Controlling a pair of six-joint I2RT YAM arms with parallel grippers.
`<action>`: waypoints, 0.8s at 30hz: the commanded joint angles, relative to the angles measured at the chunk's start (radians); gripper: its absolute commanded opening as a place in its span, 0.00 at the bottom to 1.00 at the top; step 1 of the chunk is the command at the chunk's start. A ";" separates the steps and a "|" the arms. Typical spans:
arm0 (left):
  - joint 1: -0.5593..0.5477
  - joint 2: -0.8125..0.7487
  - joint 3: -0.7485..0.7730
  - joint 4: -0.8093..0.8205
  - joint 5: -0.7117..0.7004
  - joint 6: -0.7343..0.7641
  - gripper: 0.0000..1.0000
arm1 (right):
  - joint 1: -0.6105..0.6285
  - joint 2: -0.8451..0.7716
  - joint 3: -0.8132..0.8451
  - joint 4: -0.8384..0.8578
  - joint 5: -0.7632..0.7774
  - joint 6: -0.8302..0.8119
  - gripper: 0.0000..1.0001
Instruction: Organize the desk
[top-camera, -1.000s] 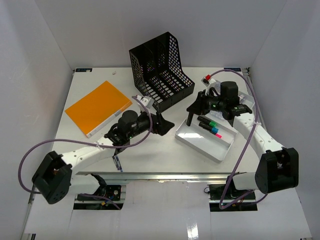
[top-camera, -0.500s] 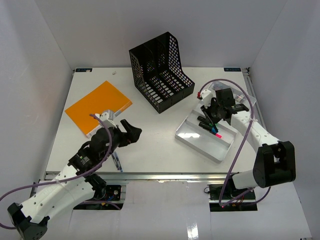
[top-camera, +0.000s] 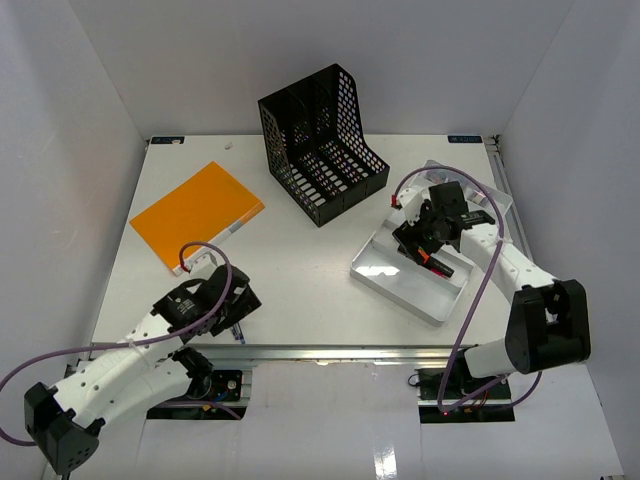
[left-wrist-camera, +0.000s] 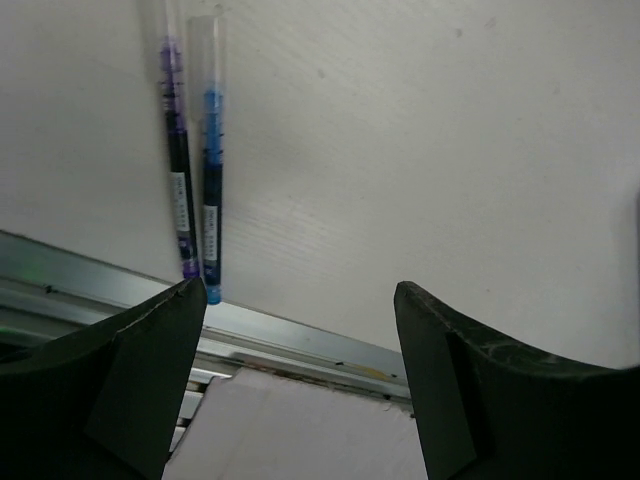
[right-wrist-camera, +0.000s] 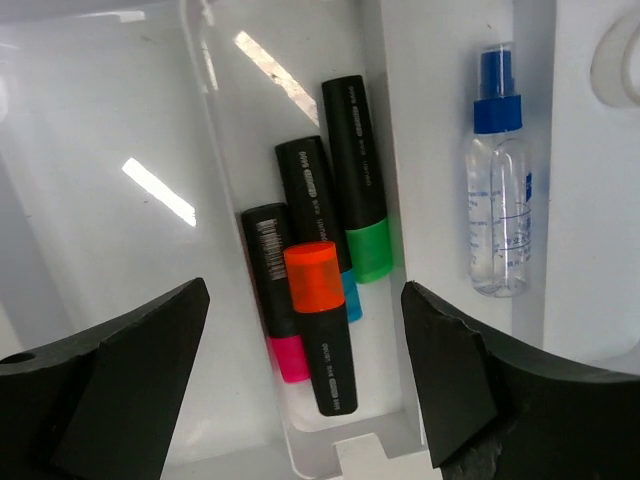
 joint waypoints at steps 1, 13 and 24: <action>0.004 0.107 0.045 -0.098 -0.025 -0.052 0.84 | 0.000 -0.134 0.059 -0.038 -0.249 0.006 0.87; 0.161 0.355 0.008 0.109 -0.006 0.101 0.55 | -0.201 -0.270 -0.144 0.058 -0.618 0.005 0.88; 0.243 0.468 0.033 0.232 0.037 0.210 0.42 | -0.213 -0.289 -0.153 0.041 -0.664 -0.010 0.88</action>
